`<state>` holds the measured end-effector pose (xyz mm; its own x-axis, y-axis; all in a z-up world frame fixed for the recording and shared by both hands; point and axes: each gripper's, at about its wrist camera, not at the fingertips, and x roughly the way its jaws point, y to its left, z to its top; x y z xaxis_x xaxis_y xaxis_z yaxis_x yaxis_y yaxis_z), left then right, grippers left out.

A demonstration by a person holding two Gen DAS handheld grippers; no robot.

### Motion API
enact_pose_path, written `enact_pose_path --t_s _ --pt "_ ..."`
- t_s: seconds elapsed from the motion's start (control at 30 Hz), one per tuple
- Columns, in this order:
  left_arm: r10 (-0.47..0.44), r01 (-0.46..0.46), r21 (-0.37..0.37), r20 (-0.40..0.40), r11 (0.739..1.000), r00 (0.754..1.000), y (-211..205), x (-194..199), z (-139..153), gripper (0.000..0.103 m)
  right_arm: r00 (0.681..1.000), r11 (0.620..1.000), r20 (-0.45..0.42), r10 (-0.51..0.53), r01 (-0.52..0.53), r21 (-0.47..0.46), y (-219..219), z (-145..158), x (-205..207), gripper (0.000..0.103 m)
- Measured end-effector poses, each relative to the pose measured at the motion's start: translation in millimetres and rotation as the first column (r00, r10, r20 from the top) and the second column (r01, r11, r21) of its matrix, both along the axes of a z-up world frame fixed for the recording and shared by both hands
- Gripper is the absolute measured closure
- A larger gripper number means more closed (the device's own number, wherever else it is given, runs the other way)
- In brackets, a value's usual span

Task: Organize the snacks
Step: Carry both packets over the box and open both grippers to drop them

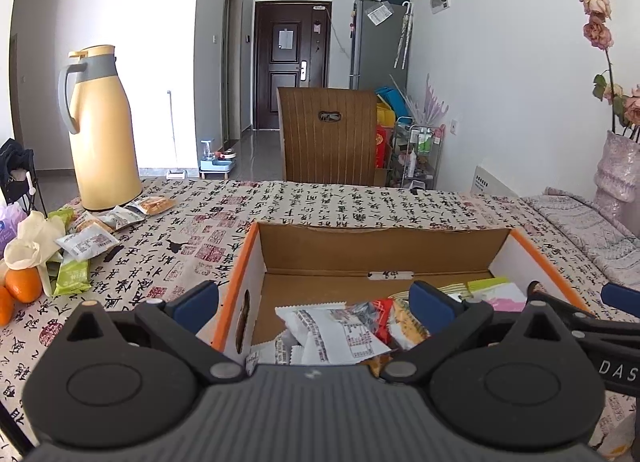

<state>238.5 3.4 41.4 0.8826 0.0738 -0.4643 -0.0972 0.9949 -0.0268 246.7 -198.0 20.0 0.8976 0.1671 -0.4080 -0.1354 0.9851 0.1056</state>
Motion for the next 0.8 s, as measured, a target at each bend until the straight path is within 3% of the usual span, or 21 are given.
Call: enact_pose_path --t_s 0.4,0.8 --pt "-0.021 0.020 -0.020 -0.037 1.000 0.999 -3 -33 2 0.000 1.000 1.000 0.007 -0.003 0.003 -0.005 -10 6 -40 0.000" --pt "-0.010 0.008 -0.020 -0.085 1.000 0.996 6 -72 -11 0.000 0.999 1.000 -0.039 0.018 -0.018 -0.018 -17 -10 -86 0.000"
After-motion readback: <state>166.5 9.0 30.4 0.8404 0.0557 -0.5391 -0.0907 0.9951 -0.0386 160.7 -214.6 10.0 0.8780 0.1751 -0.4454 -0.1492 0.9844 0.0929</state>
